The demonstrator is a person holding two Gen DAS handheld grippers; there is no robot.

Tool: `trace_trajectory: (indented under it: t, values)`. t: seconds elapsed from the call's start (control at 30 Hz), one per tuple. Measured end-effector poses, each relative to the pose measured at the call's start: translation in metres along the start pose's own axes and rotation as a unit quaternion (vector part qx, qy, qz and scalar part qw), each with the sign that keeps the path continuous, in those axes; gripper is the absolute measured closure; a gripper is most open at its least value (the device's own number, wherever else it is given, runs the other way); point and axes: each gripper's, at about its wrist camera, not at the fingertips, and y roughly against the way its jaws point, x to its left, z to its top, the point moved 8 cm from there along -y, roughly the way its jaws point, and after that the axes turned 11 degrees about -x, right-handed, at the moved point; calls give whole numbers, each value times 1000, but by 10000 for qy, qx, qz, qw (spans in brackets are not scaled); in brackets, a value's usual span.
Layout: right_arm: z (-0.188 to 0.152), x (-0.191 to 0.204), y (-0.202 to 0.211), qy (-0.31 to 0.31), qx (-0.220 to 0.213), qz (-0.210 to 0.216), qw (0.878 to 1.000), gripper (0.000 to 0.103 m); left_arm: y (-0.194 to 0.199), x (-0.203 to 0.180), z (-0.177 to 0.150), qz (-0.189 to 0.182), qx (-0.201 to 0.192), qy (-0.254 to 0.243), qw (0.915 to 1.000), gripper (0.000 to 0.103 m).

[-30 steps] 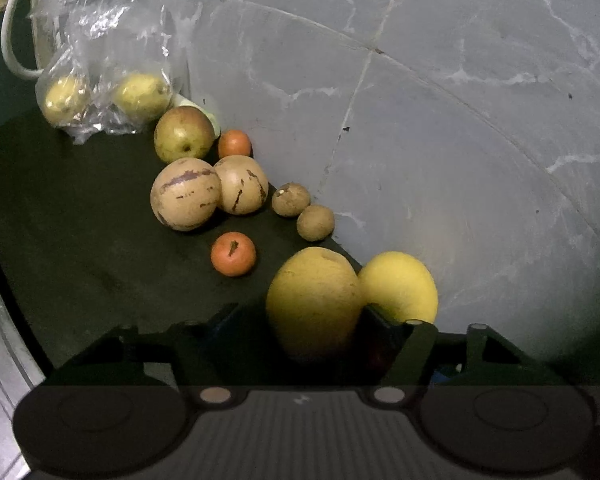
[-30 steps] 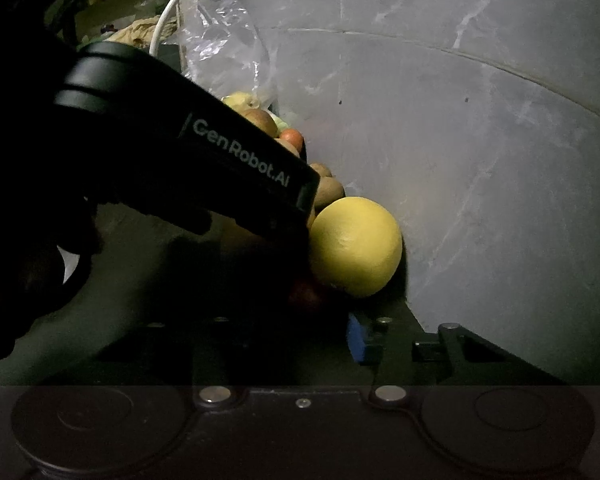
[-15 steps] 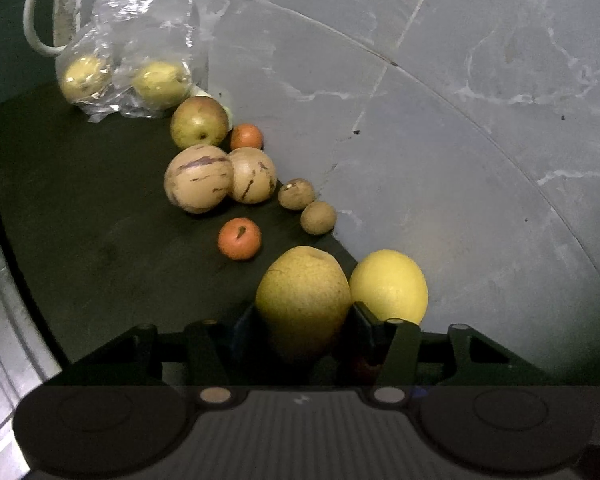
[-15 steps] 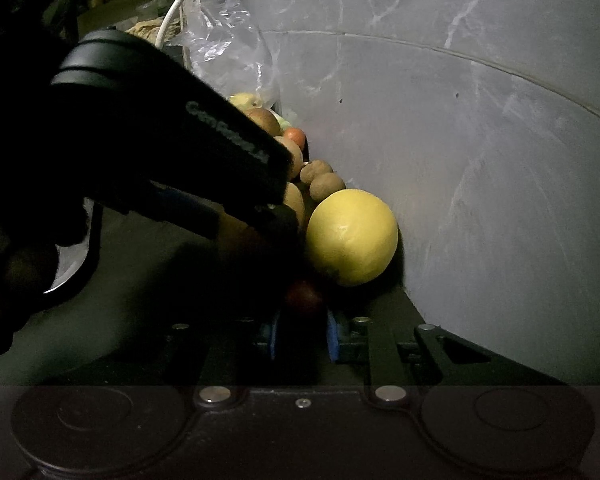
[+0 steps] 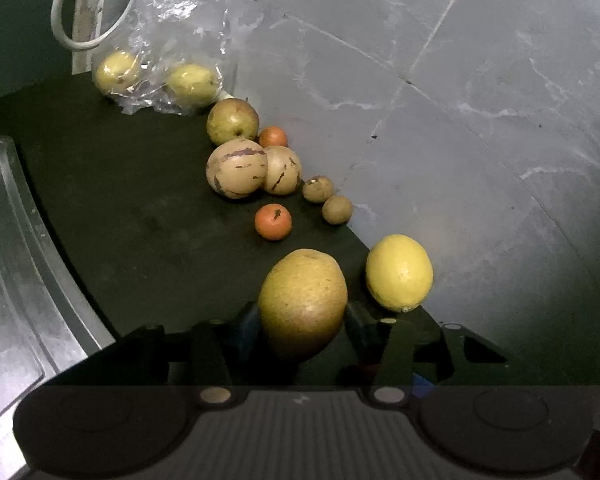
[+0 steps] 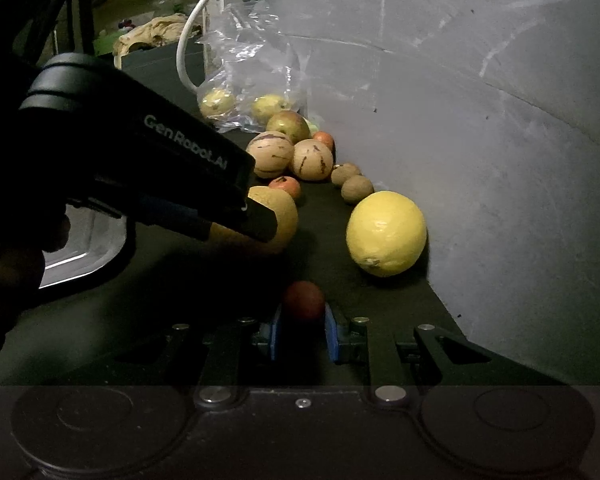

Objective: Organize fruits
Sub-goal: 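Grasp the small red tomato with the right tool while the left tool lifts the pear, then carry the pear and tomato over the metal tray and open both tools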

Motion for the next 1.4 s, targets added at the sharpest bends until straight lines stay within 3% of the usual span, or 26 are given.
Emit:
trace_trajectory:
  t: [0.53, 0.9, 1.17, 1.4]
  values:
    - [-10, 0, -7, -104, 44, -162, 9998, 78, -33, -16, 7, -108, 129, -475, 9987, 44]
    - [-11, -4, -6, -200, -8, -68, 9998, 77, -32, -7, 3, -38, 98, -14, 9999, 46]
    - [-9, 2, -2, -172, 34, -24, 9998, 79, -7, 5, -7, 182, -16, 271, 9995, 46]
    - [1, 25, -1, -1, 11, 257, 9997, 79, 26, 35, -10, 452, -242, 782, 9956, 46]
